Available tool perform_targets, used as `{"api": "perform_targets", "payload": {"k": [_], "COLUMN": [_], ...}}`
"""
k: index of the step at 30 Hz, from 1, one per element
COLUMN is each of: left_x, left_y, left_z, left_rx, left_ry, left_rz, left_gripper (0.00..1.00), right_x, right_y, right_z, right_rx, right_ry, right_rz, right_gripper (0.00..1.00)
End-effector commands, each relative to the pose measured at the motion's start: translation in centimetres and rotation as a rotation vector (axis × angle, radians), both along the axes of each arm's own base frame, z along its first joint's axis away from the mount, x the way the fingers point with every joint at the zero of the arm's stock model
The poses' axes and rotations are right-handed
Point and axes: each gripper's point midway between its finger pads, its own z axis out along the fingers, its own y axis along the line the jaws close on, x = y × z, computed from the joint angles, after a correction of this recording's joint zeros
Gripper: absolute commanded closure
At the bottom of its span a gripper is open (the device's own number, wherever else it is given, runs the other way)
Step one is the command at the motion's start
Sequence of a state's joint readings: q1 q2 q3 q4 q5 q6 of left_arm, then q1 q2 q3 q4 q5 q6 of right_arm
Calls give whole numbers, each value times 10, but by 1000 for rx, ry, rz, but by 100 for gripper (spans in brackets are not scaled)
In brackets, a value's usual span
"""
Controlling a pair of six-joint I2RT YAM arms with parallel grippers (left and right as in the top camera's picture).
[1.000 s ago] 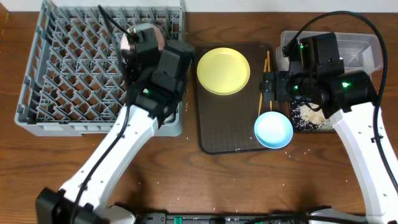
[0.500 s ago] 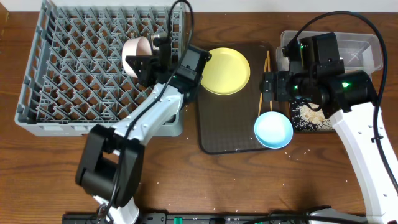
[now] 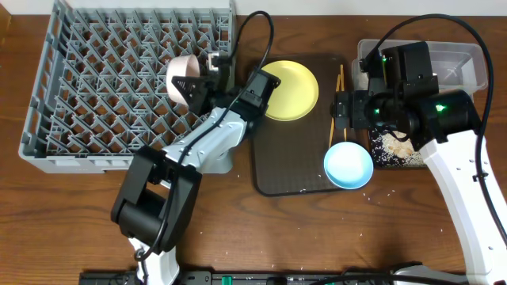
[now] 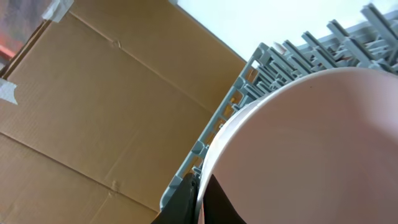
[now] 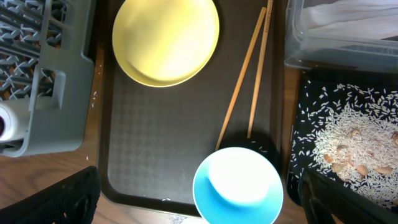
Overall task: Sort waste into correct bins and load items into the dishwasher
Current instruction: 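Set the pink-white bowl upright in the rack and open the left gripper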
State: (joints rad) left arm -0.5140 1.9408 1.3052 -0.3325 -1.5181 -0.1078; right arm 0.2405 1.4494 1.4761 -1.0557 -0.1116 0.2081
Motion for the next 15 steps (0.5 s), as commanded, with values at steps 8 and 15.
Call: {"api": "perform_targets", "payload": {"k": [8,15], "left_x": [-6,-8], "left_y": [-6,-3], "left_z": [-7,-11], "left_rx": [32,38], "left_ry": [-6,3], "left_rz": [-4,-2], "left_gripper": [93,93], "right_x": [1,1], "right_y": [-3,-3], "right_z": [-1,-1], "right_rx": [-1,-1], "right_ry": [4,4], "right_rz": [-12,-12], "right_gripper": [1,1]}}
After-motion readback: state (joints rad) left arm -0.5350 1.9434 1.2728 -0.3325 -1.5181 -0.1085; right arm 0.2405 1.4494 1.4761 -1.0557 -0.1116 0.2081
